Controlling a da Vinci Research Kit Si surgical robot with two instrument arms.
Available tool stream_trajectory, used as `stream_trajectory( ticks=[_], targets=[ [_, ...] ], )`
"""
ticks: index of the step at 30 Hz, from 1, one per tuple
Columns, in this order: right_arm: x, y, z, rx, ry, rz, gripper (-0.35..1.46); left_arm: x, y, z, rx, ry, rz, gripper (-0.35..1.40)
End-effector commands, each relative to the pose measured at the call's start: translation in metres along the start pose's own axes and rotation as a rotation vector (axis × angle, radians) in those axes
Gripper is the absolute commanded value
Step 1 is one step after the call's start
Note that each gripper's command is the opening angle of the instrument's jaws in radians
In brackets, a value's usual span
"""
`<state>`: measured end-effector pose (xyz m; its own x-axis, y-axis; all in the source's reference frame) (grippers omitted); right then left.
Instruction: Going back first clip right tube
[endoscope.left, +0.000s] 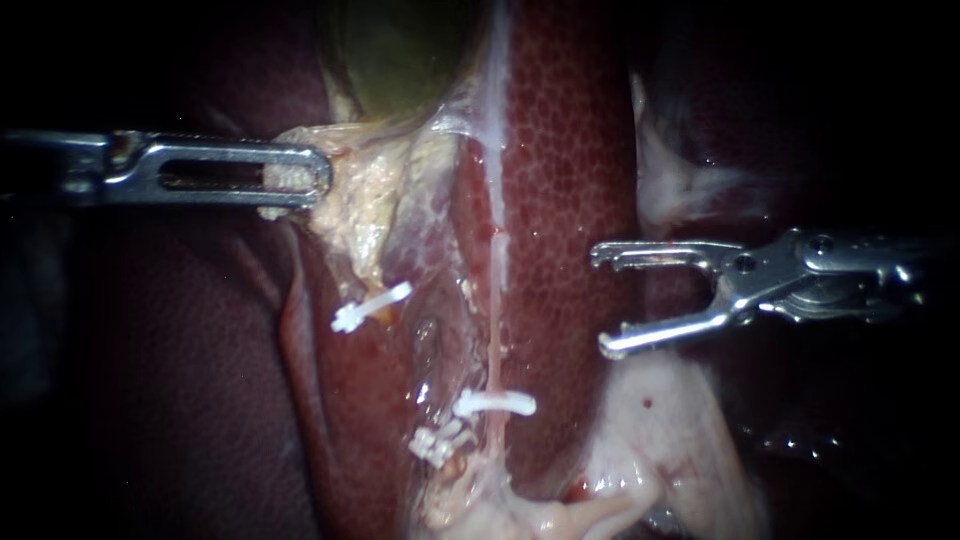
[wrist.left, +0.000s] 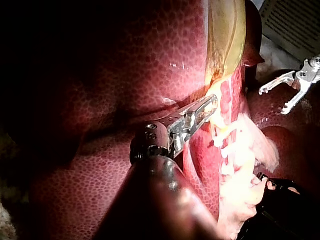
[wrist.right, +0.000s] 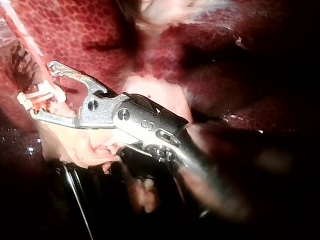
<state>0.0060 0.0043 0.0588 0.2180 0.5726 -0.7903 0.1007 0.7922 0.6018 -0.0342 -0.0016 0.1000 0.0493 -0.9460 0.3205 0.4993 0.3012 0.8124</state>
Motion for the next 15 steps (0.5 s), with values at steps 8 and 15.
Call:
stream_trajectory(
  ticks=[8, 15],
  targets=[
    [-0.0006, 0.0002, 0.0001, 0.000, -0.001, -0.002, 0.60, 0.0023, 0.0014, 0.0045, 0.003, 0.021, 0.016, -0.35],
    [-0.0006, 0.0000, 0.0001, 0.000, -0.001, -0.003, 0.60, 0.0039, 0.0020, 0.0076, 0.006, 0.044, 0.021, -0.35]
  ],
)
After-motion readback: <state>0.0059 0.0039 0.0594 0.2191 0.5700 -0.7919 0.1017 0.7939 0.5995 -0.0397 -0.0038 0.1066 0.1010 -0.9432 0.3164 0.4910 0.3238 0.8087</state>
